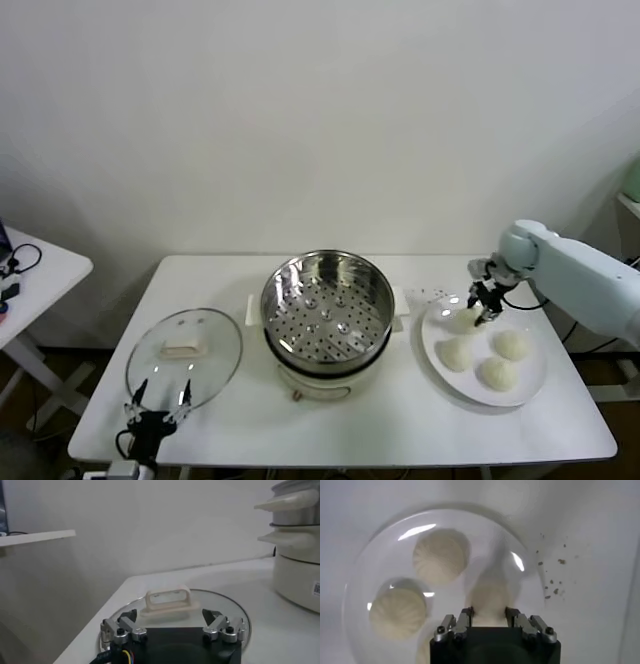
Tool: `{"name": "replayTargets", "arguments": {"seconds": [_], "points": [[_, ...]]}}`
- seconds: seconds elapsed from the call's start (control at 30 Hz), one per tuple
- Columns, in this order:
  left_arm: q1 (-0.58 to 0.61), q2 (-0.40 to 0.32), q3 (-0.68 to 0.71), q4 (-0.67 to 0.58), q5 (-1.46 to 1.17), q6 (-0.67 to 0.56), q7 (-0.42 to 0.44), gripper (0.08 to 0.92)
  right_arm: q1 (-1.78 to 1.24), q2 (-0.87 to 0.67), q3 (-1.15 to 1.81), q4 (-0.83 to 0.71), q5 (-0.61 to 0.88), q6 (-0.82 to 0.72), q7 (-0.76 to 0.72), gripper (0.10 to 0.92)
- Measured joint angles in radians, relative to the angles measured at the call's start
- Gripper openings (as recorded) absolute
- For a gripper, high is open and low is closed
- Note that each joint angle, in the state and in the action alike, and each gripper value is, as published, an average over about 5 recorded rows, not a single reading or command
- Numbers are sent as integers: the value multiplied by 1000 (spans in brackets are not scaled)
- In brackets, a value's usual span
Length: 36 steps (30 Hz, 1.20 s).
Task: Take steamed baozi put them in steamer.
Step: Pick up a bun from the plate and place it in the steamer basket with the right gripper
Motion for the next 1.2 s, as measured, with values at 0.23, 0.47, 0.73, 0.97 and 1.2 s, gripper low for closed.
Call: {"name": "replayTargets", "arguments": {"seconds": [0.23,0.47,0.73,0.97,1.2], "points": [[0,-2,-1,-3,8,-3,-3,823,247,3,-158,166,134,69,-1,484],[0,-10,1,-4,20,-11,-15,823,451,79,-257,311,221,194,21,484],[0,-18,5,0,31,-27,-29,823,521,209,-299,361,200,370,67,484],[-2,-20,4,4,32,-32,-36,823,452,322,-280,285,49,534,105,484],[-9,-22,2,16,33,-36,-40,823,337,417,-226,162,-108,666,132,484]]}}
